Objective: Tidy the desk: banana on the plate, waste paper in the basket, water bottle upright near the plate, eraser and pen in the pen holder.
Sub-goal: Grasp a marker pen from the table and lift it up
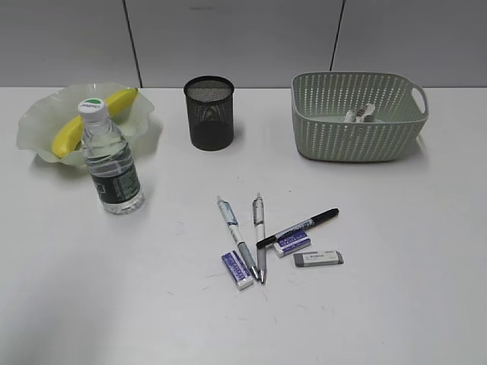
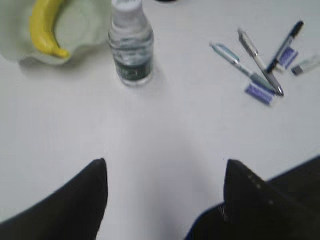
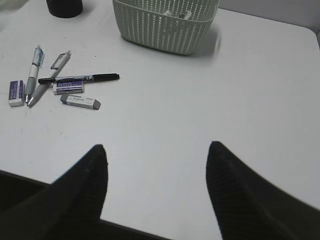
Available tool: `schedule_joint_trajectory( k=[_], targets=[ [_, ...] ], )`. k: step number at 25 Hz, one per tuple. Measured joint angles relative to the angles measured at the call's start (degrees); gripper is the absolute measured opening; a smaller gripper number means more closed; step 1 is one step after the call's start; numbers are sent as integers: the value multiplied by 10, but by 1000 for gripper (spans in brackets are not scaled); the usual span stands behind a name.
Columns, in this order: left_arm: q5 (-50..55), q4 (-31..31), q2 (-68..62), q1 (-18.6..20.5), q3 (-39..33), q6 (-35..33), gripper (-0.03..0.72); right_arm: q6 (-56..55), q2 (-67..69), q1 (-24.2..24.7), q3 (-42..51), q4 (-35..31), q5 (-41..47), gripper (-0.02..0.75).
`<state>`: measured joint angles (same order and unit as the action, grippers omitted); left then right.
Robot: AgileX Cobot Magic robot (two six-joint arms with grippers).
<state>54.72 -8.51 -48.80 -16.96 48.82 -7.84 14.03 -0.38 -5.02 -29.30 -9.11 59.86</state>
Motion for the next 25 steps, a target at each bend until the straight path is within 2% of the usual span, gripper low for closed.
schedule_joint_trajectory(
  k=[2,6,14,20,25],
  targets=[
    [65,2,54,0,0,1,533,0,0,0,0,1,0,494],
    [112,5,139,0,-11,4,498,0,0,0,0,0,0,494],
    [151,27,339,0,-117,23,472,0,30,0,0,-6,-1,494],
    [141,30,453,0,-153,30,470,14,168,0,-28,-15,-54,494],
    [117,31,491,0,-158,30,470,88,330,-1,-88,-70,-82,494]
  ],
)
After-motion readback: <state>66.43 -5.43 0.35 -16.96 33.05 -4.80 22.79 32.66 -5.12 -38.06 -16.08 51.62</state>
